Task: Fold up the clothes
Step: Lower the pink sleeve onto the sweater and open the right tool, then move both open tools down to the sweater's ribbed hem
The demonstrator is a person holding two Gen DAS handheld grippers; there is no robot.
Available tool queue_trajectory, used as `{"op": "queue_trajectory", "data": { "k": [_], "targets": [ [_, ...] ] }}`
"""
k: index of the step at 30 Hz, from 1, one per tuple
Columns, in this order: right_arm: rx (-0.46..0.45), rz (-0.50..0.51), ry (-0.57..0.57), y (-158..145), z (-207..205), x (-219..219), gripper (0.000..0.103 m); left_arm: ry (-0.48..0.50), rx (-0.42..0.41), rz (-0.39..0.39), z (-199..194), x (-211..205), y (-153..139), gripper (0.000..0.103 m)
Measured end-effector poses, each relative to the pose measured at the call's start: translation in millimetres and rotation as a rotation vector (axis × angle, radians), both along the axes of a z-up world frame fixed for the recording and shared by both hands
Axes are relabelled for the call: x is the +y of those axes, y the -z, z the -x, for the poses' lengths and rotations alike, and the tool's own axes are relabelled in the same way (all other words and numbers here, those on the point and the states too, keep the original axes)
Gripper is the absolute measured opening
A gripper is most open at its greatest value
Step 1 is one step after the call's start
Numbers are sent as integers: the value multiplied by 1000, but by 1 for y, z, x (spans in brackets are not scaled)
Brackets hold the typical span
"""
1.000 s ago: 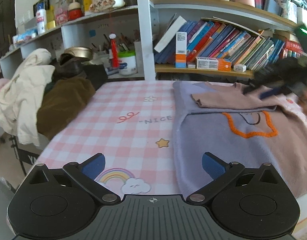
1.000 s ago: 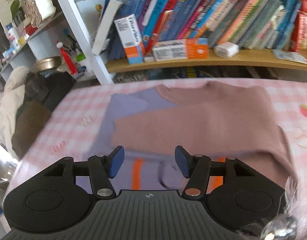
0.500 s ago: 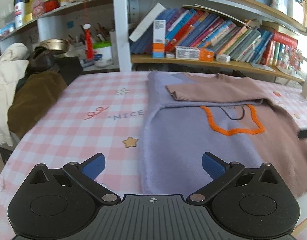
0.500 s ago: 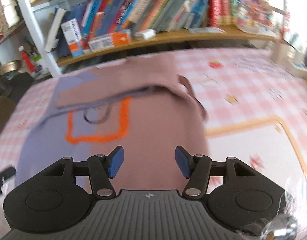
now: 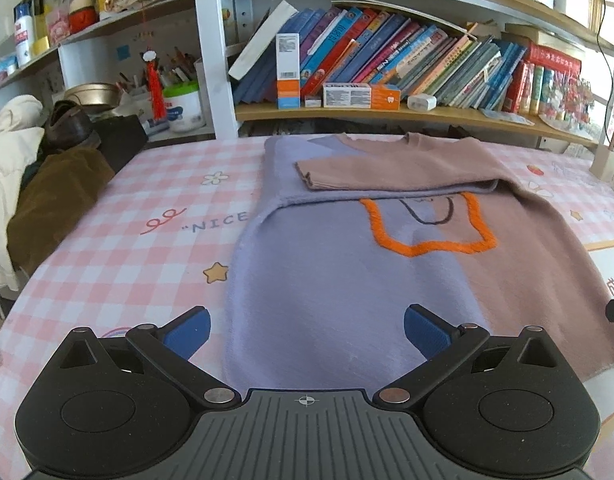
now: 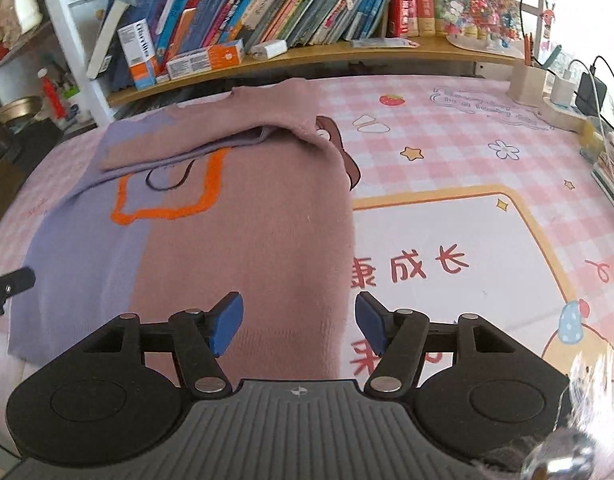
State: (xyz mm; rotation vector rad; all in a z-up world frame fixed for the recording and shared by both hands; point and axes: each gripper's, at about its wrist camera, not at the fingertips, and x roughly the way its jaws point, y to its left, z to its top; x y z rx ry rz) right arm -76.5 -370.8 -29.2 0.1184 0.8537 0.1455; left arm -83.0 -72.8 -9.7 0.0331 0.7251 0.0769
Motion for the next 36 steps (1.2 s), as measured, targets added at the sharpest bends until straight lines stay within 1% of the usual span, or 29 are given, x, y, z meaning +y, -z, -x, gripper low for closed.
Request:
{"op": "queue_trajectory", "data": {
  "k": [4, 12, 15, 18, 24, 27, 29, 31, 34, 36],
  "targets": [
    [-15, 3, -36, -1, 12, -9, 67, -11, 17, -12, 10, -14, 0, 103],
    [19, -31, -76, 7, 36, -25, 67, -48, 61, -20, 37, -27, 4, 103],
    [24, -49, -66, 8, 41, -31, 67, -73, 64, -16, 42, -25, 5, 103],
    [20, -92, -42, 8, 43, -39, 67, -99, 63, -12, 46, -20, 4, 103],
    [40, -122, -29, 10, 38, -40, 67, -112, 64, -2, 44, -10, 6, 103],
    [49, -128, -22, 11, 36, -38, 66, -130, 66, 24, 41, 1, 10, 103],
    [53, -127, -8, 11, 34, -38, 63, -143, 68, 41, 39, 8, 12, 102],
    [60, -140, -2, 12, 30, -38, 60, -157, 72, 57, 36, 17, 15, 97],
    [75, -157, 9, 14, 24, -35, 50, -163, 80, 69, 32, 26, 19, 92],
    [83, -168, 27, 16, 20, -34, 49, -163, 86, 77, 28, 31, 21, 88]
  ]
}}
